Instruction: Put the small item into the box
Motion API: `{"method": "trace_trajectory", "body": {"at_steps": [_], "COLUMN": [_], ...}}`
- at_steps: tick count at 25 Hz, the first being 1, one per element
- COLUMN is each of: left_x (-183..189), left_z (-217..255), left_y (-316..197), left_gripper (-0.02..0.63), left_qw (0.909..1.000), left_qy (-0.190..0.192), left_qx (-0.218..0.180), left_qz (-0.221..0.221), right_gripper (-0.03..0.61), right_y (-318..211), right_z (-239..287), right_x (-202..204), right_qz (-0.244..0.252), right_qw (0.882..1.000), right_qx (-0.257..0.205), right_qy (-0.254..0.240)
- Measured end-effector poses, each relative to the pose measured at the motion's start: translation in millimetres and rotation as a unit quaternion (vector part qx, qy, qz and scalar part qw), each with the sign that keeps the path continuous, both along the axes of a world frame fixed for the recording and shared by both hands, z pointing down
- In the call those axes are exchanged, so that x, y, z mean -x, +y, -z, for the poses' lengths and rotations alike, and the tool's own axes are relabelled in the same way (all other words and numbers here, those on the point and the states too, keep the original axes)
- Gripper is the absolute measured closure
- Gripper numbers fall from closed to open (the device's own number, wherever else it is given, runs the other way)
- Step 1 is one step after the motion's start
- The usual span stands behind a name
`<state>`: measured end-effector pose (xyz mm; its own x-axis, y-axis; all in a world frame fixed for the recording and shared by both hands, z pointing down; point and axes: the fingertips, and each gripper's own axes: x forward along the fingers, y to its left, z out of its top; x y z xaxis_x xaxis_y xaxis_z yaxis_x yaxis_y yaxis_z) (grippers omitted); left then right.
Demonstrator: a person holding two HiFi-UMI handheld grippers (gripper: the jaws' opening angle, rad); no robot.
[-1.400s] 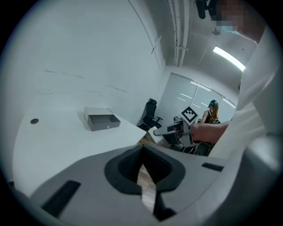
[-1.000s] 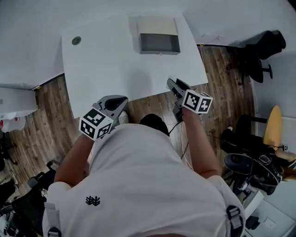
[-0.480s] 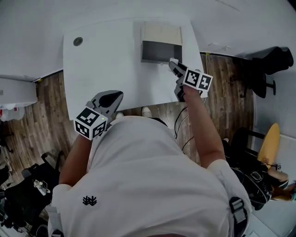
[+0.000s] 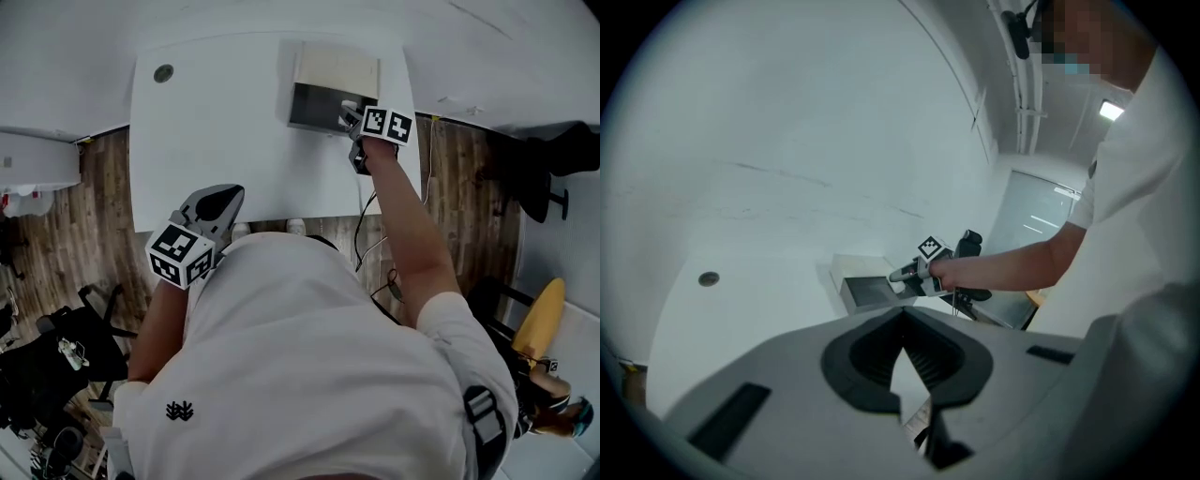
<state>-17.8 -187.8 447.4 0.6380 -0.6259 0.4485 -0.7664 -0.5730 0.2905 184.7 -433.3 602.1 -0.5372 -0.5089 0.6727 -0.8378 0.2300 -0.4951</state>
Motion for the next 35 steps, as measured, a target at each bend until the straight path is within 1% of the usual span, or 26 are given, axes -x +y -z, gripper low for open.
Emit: {"method": "trace_trajectory", "body": {"at_steps": [6, 10, 14, 18, 22, 26, 30, 35], "left_x": [4, 10, 18, 26, 32, 40, 52, 59], "left_z": [-4, -5, -9, -12, -9, -7, -10, -11], "left_y": [-3, -3, 0, 6, 11, 12, 15, 15], "left_gripper": [0.606, 0.606, 0.606, 0.606, 0.606, 0.606, 0.606, 0.606], "left_qw": [0.9996, 0.9991, 0.9985, 0.9983, 0.9982, 0.9981, 0.9975, 0.9969], "left_qy": [0.003, 0.008, 0.011, 0.009, 0.008, 0.009, 0.011, 0.023], "left_qx": [0.006, 0.007, 0.014, 0.021, 0.017, 0.013, 0.017, 0.024], "left_qz": [0.026, 0.041, 0.051, 0.054, 0.057, 0.059, 0.067, 0.072], "right_gripper": [0.414, 0.412, 0.411, 0.407, 0.405, 0.400, 0.399, 0.400], "right_y": [-10, -17, -22, -22, -13, -12, -11, -13], "right_z": [-29, -41, -58, -64, -70, -77, -80, -79], "right_x": [2, 1, -1, 2, -2, -3, -4, -7], "right_qz": [0.015, 0.010, 0.010, 0.009, 0.021, 0.033, 0.035, 0.031], "right_qw": [0.999, 0.997, 0.994, 0.991, 0.985, 0.979, 0.976, 0.977], "right_qx": [0.043, 0.068, 0.101, 0.118, 0.139, 0.160, 0.169, 0.163], "right_qy": [0.028, 0.030, 0.050, 0.065, 0.102, 0.125, 0.133, 0.137]}}
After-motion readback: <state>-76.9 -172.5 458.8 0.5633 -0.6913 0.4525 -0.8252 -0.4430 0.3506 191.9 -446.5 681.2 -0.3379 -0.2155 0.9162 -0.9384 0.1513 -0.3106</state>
